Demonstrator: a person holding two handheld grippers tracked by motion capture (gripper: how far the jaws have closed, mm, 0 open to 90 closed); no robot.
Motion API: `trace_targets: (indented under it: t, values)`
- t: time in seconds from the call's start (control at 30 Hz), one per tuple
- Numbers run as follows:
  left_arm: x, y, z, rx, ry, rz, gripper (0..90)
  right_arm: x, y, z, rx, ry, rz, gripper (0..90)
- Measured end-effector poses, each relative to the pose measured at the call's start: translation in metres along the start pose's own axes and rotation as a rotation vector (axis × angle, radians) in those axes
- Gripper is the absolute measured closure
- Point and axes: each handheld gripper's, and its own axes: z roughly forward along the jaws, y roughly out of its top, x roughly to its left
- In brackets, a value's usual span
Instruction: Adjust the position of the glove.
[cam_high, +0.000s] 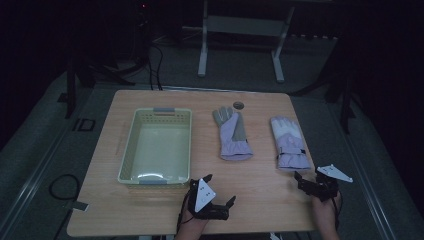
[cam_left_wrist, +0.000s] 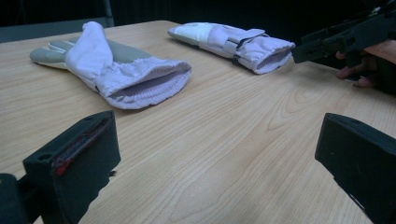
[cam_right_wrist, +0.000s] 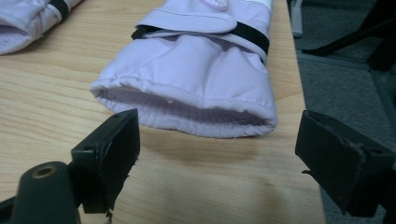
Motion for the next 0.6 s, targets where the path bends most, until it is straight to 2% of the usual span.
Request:
trace_targets:
  t: [0.13, 0.3, 0.37, 0.43, 0.6]
  values:
    - [-0.001, 0.0, 0.0, 0.002, -0.002, 0.011, 0.2, -0.001, 0.0, -0.001, 0.003, -0.002, 0.008, 14.0]
    - [-0.002, 0.0, 0.0, 0.001, -0.005, 0.019, 0.1, -0.002, -0.001, -0.002, 0.014, 0.029, 0.015, 14.0]
    - [-0.002, 0.0, 0.0, -0.001, -0.003, 0.022, 0.2, 0.002, 0.001, -0.002, 0.036, 0.069, -0.026, 14.0]
    - [-0.002, 0.0, 0.0, -0.001, -0.003, 0.02, 0.2, 0.009, 0.006, -0.004, 0.028, 0.098, -0.029, 13.9]
    - [-0.002, 0.0, 0.0, -0.002, -0.002, 0.023, 0.2, 0.02, 0.02, -0.004, 0.033, 0.116, -0.061, 13.8]
